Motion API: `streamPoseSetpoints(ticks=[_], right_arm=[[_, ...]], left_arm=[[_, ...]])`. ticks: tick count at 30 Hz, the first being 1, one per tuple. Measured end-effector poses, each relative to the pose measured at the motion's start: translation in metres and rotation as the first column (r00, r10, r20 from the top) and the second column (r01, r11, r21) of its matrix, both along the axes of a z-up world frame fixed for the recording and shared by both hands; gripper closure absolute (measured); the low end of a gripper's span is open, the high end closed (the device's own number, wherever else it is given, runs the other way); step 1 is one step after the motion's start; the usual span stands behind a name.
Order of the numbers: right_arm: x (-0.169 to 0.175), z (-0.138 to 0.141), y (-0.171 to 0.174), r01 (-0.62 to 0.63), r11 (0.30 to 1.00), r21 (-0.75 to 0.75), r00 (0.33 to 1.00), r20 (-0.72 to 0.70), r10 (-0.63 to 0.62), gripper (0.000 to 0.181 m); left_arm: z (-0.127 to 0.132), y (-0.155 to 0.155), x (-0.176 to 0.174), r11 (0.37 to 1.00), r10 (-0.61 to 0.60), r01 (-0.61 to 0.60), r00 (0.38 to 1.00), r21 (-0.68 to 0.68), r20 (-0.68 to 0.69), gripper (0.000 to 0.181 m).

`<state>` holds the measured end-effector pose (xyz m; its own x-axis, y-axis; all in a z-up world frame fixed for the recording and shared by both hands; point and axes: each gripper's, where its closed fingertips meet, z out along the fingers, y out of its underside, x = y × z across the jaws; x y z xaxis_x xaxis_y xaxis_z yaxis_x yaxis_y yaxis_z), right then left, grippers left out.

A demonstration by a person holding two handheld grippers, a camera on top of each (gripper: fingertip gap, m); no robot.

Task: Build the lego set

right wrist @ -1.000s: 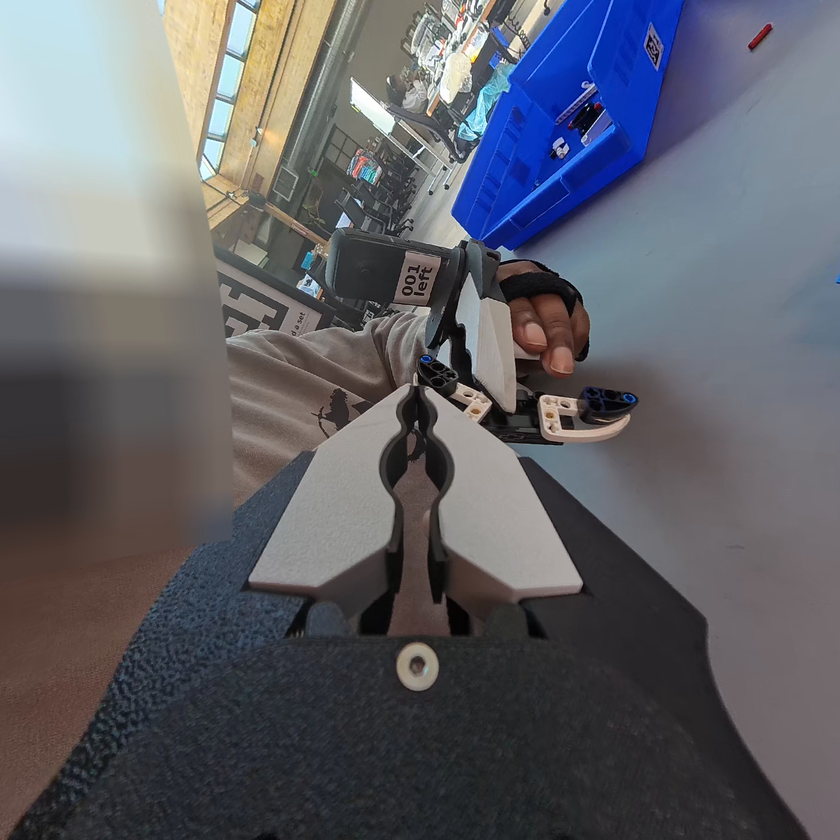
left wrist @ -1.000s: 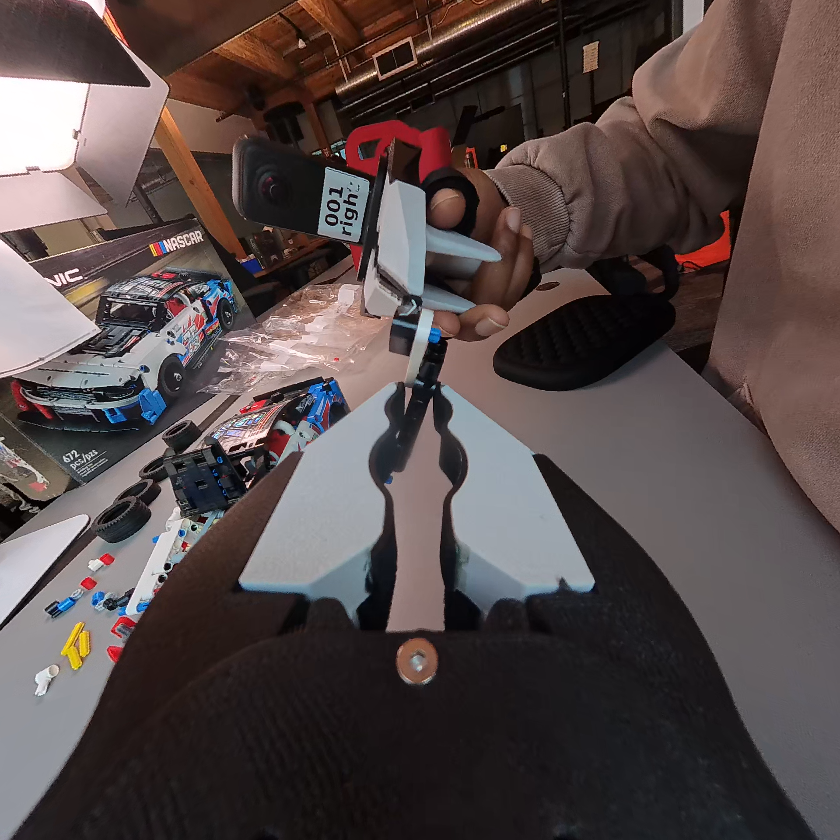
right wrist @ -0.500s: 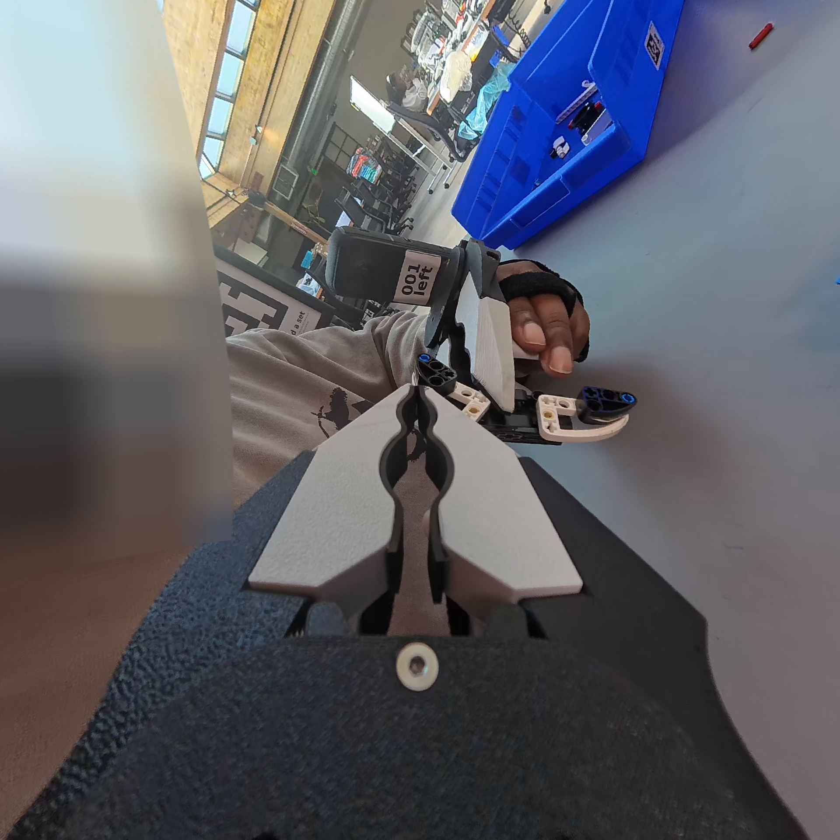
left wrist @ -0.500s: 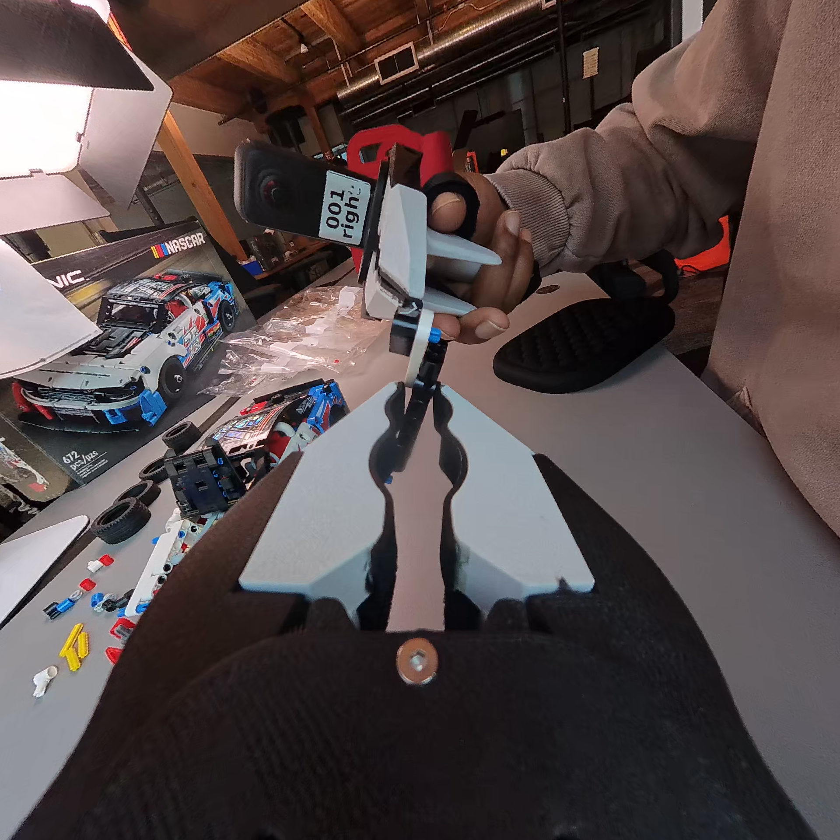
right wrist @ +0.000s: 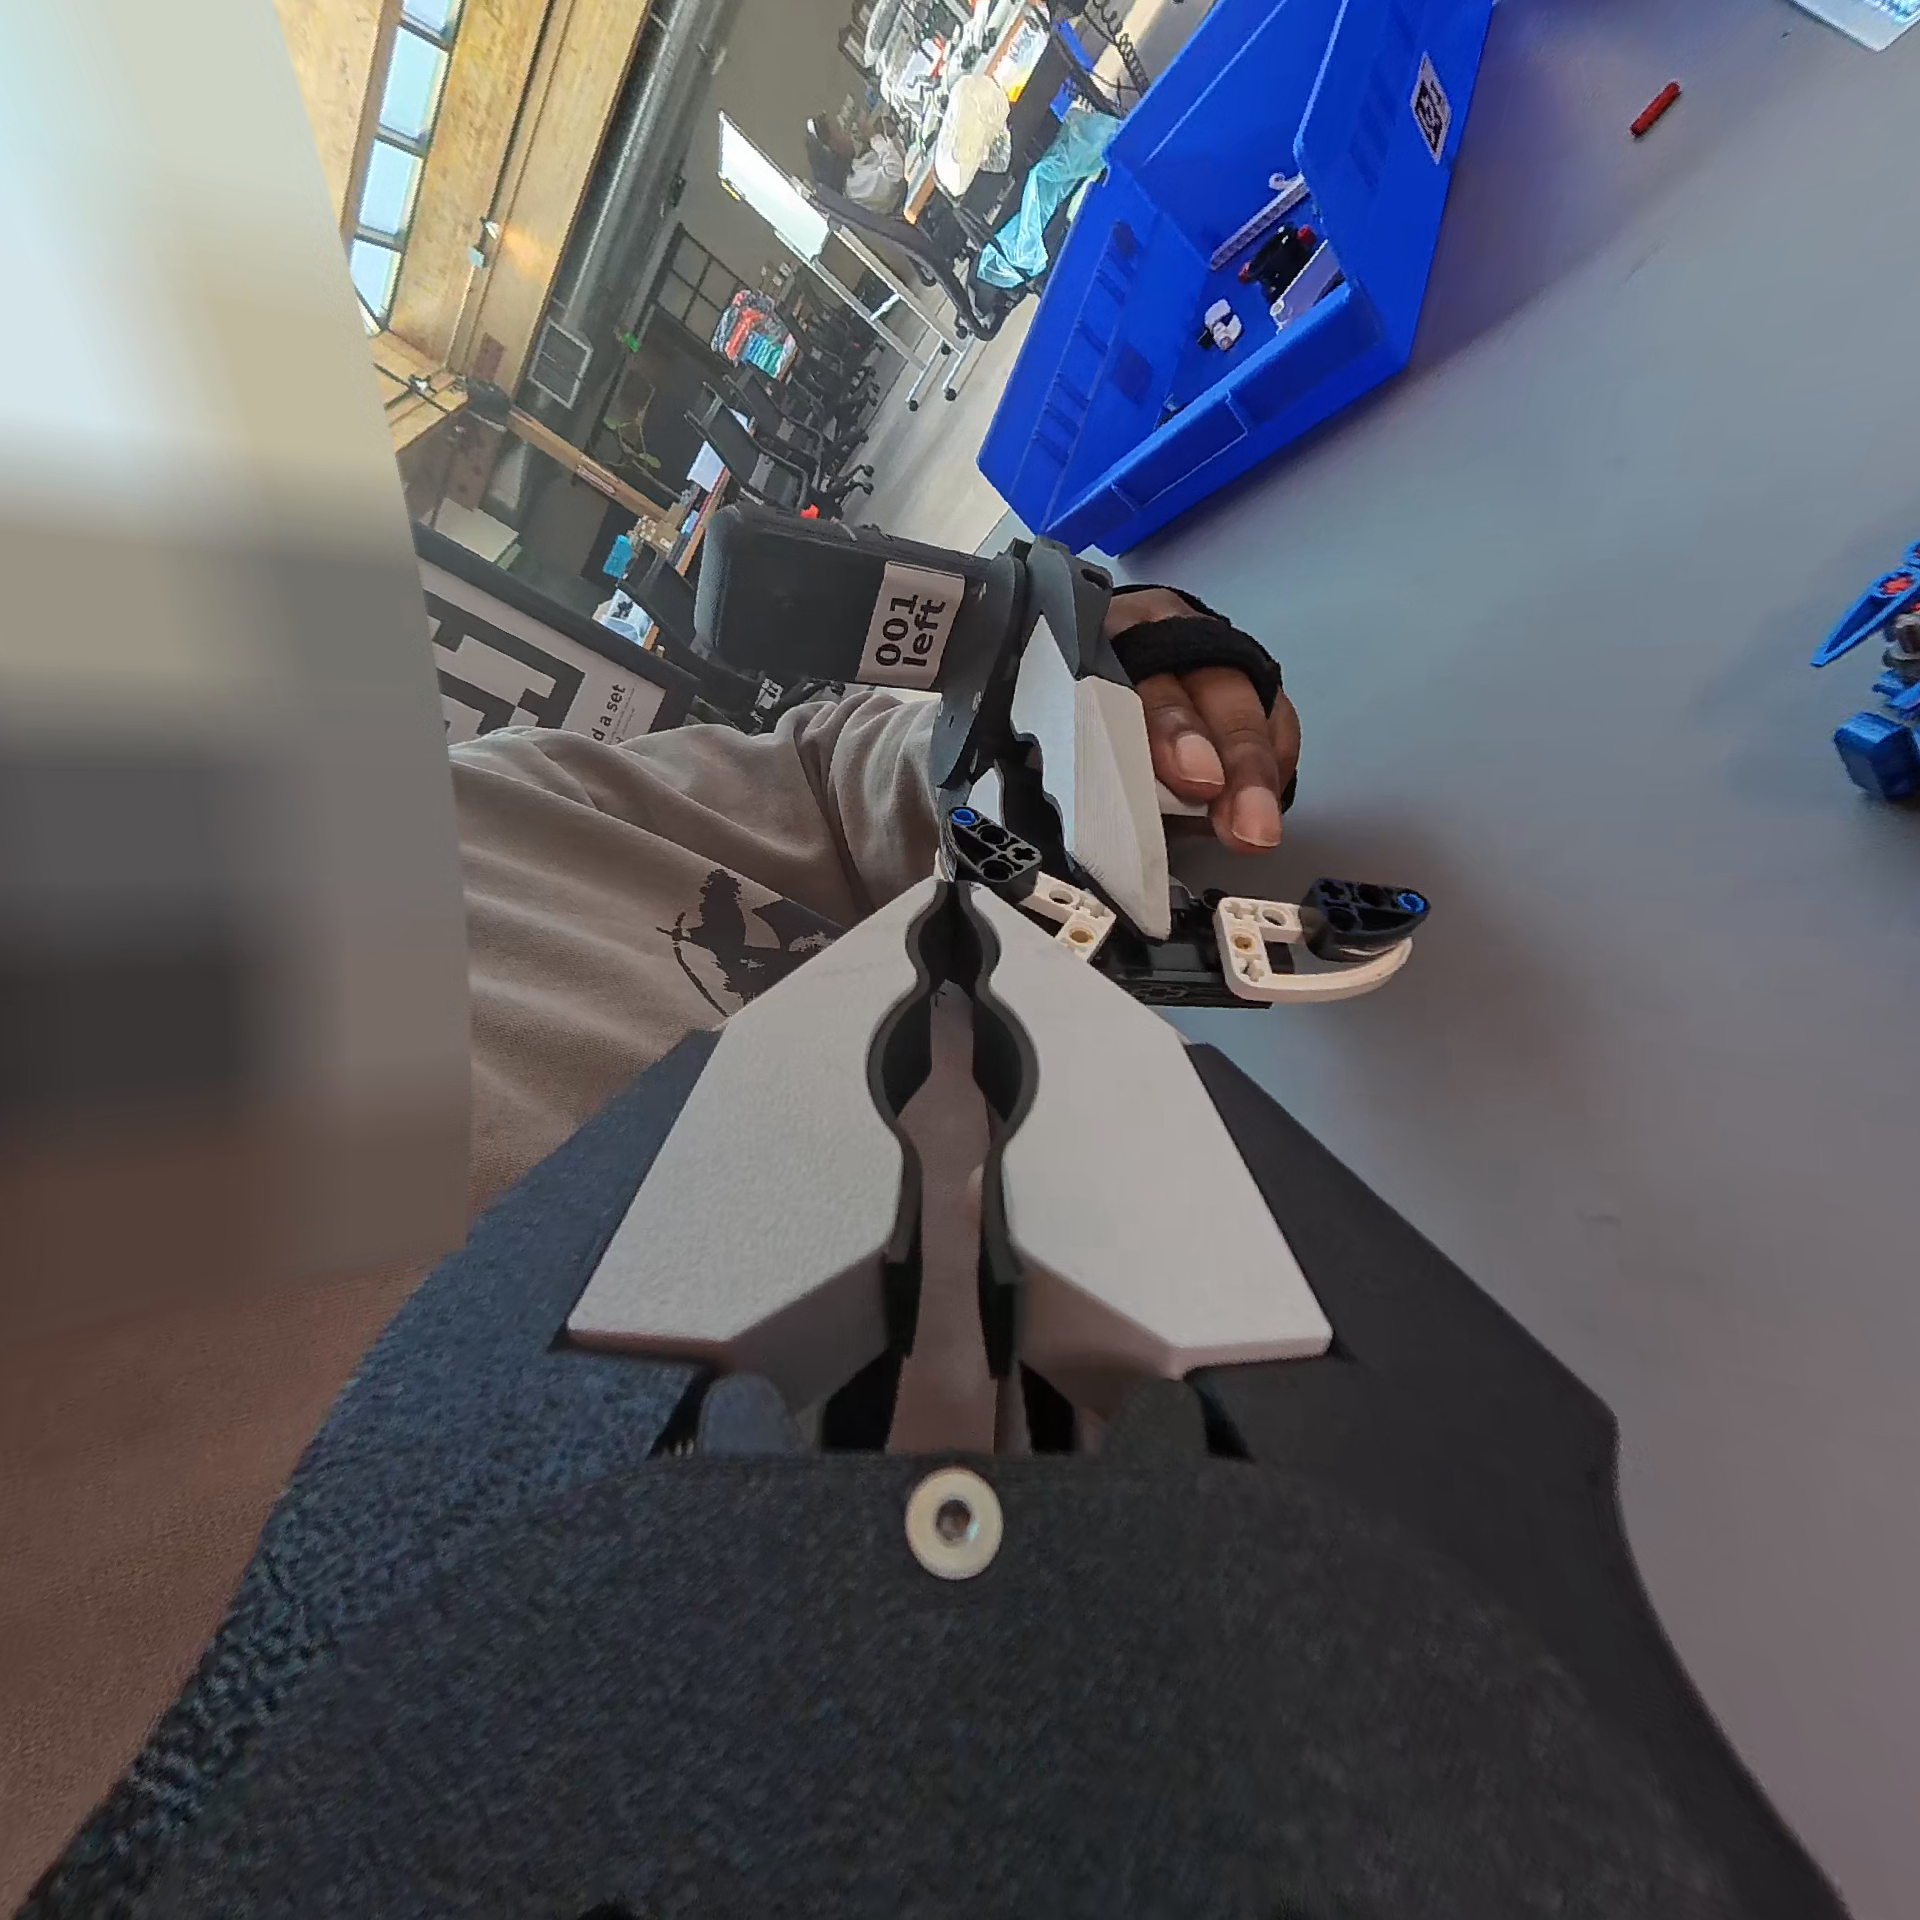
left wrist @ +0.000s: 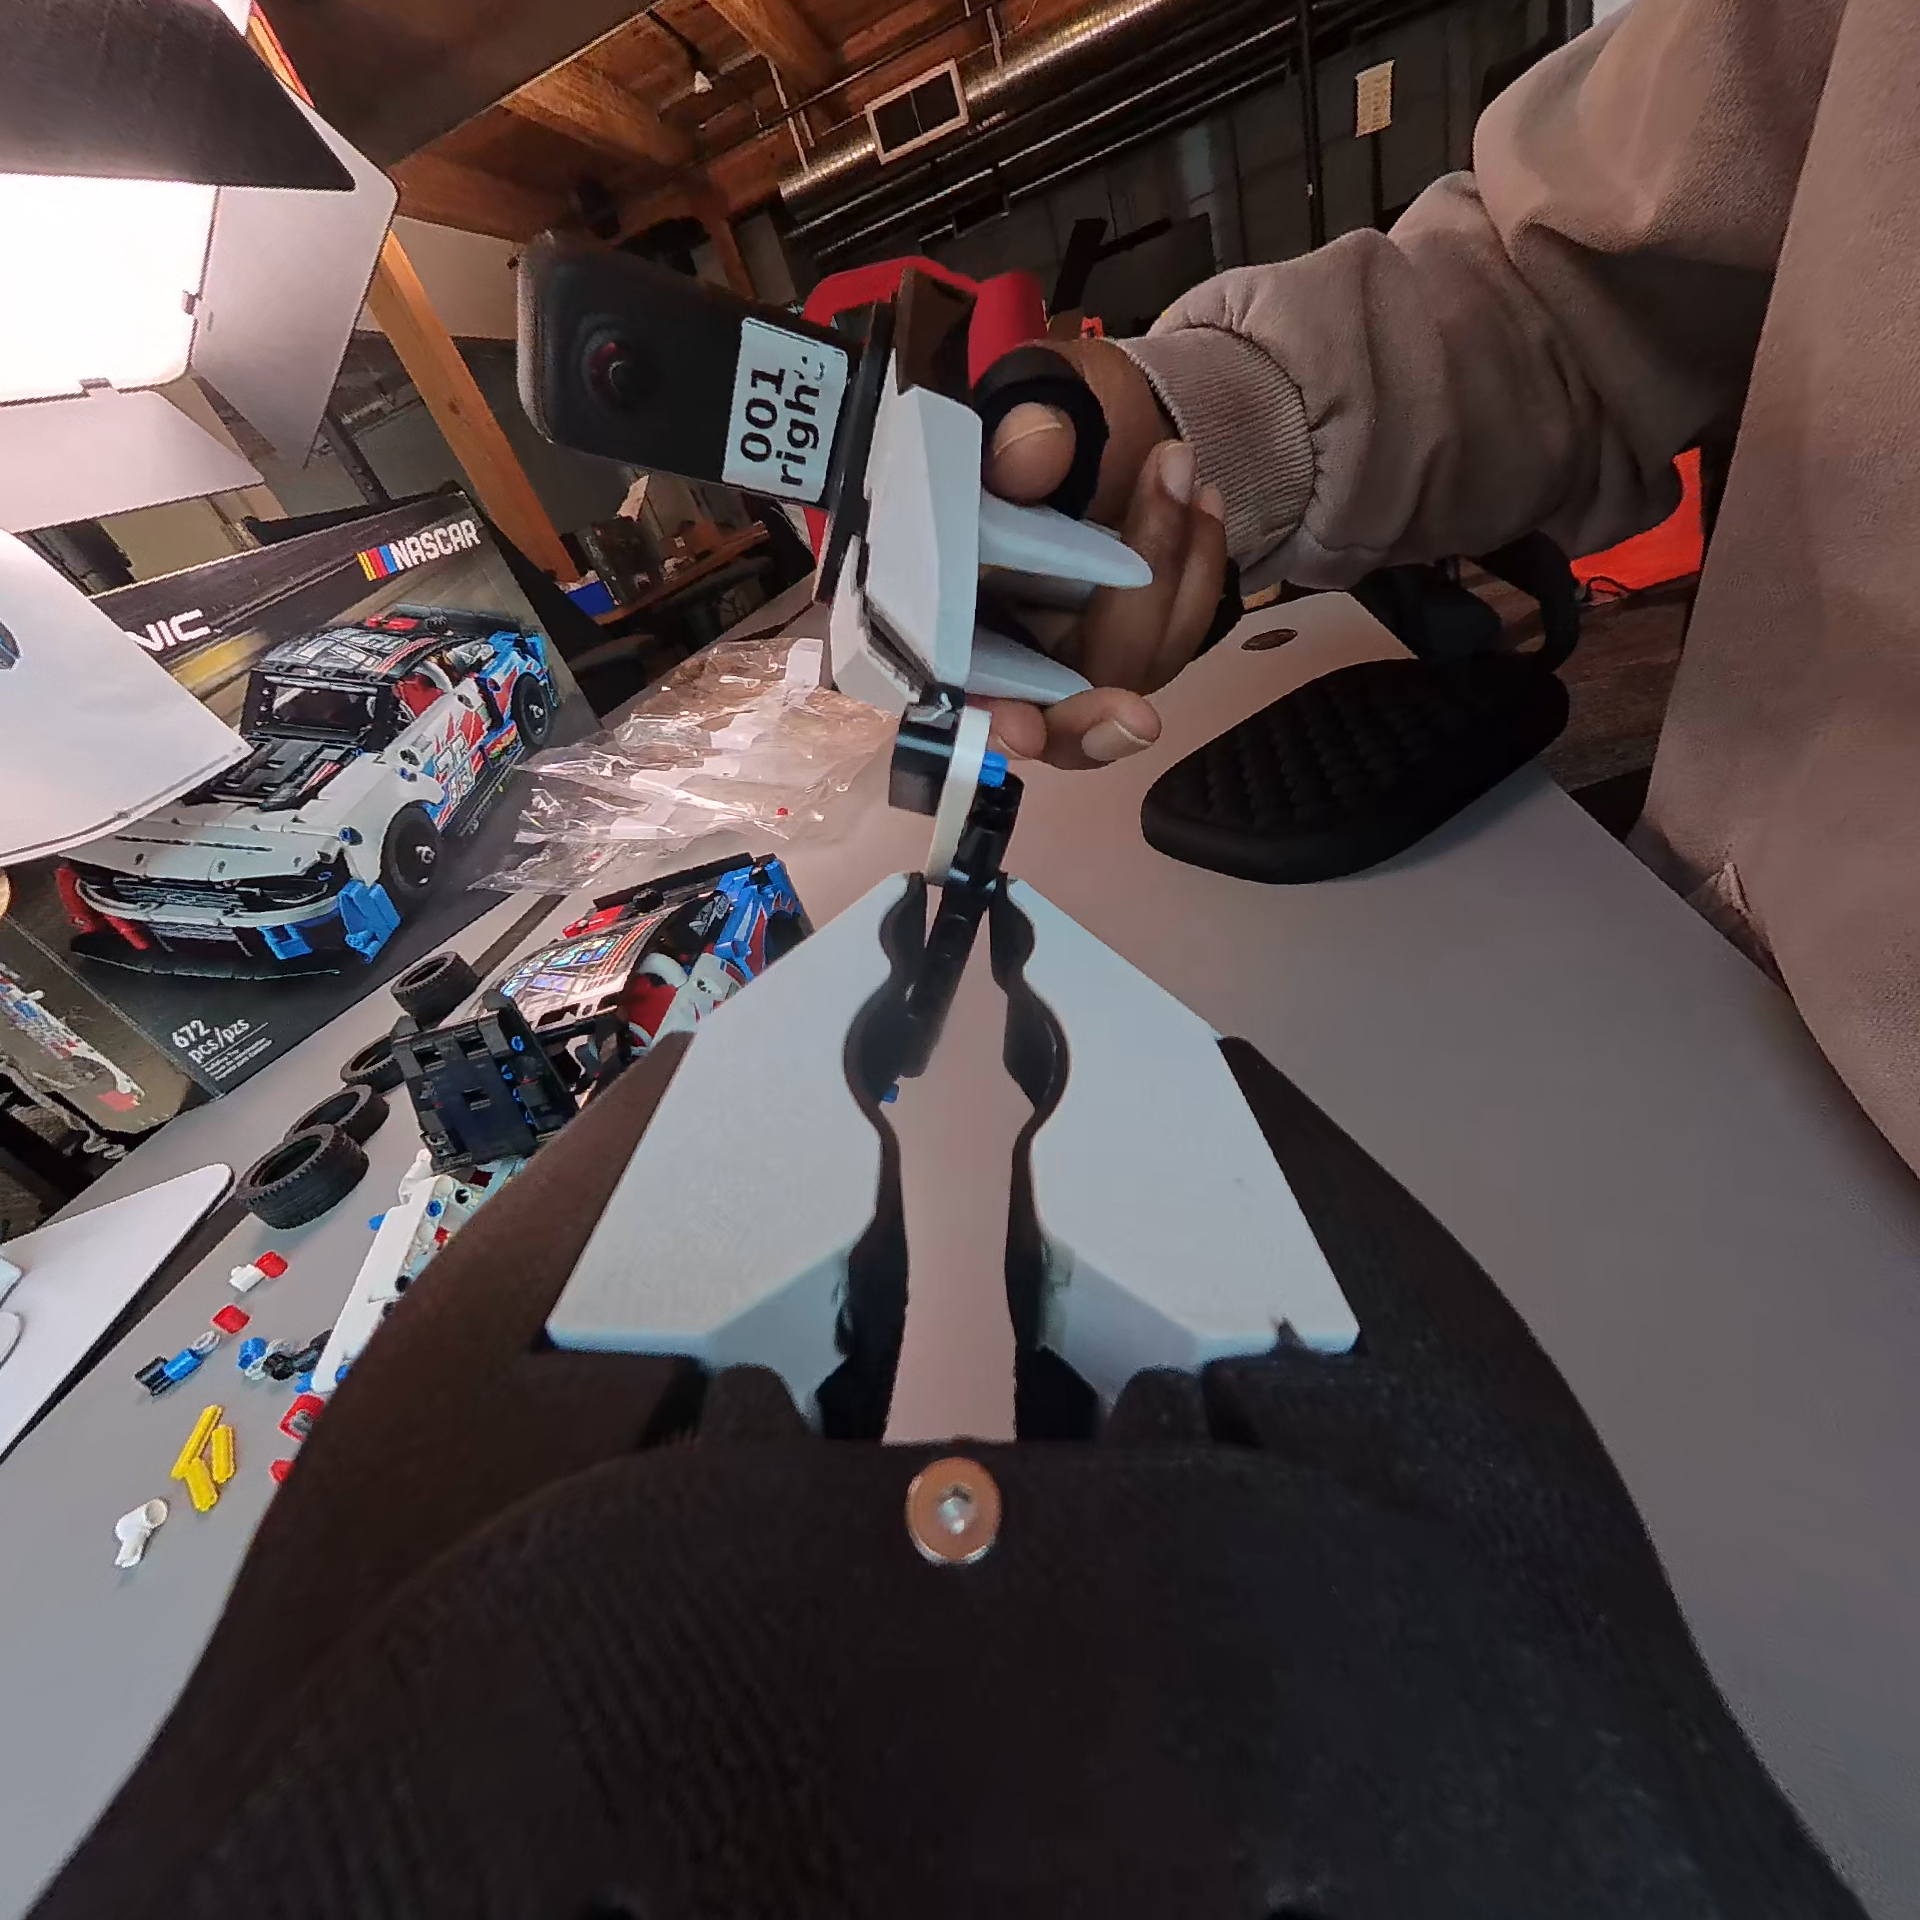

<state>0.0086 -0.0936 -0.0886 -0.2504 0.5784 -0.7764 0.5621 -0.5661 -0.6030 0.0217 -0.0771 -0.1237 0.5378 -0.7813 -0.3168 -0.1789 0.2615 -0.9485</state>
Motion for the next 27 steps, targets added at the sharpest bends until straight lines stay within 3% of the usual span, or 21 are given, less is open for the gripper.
streamPoseSetpoints(ticks=[27], right_arm=[[0.0,-0.002,0.0021,0.027,0.989,0.144,1.0,0.012,-0.029,0.181]], left_arm=[[-0.0013,0.0034,-0.0019,0.998,0.048,-0.046,0.998,0.042,-0.048,0.172]])
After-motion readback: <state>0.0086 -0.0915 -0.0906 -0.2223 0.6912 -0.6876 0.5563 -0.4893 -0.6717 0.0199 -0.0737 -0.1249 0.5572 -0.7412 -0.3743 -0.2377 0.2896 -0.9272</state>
